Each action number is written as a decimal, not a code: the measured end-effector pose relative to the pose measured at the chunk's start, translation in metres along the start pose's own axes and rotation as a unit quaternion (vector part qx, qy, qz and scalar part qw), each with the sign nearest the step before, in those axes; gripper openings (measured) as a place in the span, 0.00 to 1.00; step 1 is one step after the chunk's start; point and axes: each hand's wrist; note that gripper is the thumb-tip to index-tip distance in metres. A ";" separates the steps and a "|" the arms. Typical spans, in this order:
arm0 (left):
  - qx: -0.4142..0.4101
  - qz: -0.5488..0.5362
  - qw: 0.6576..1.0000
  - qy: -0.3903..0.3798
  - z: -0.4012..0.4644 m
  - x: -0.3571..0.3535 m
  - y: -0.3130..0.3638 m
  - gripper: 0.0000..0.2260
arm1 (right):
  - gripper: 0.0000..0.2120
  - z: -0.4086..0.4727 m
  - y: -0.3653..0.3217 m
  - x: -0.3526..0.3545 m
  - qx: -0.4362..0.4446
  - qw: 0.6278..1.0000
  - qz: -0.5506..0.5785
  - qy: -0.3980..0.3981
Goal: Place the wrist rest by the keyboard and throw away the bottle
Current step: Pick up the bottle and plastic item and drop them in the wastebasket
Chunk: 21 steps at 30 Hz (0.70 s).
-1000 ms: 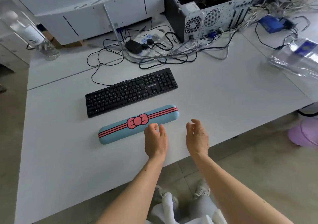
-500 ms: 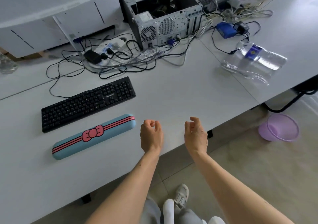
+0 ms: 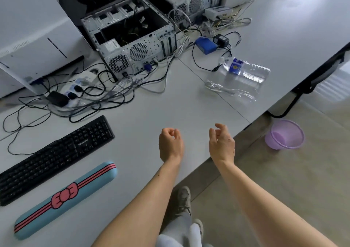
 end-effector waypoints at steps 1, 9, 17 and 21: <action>0.003 -0.002 1.000 -0.004 0.006 -0.006 0.007 0.10 | 0.17 0.008 -0.002 0.004 -0.003 1.000 0.003 0.006; -0.014 0.006 0.999 -0.028 0.047 -0.055 0.061 0.09 | 0.17 0.079 -0.018 0.030 -0.033 0.997 0.042 0.047; 0.000 -0.011 0.999 -0.041 0.055 -0.126 0.107 0.08 | 0.17 0.153 -0.012 0.074 -0.013 0.997 0.056 0.047; 0.036 -0.032 0.999 -0.025 0.051 -0.166 0.130 0.08 | 0.18 0.195 -0.010 0.105 0.015 0.999 0.029 0.025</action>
Point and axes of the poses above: each hand's wrist, its own z-axis towards the middle knuckle, its own x-axis out of the back of the hand, y = z × x, and after that the axes turned 6 degrees about -x, right-handed
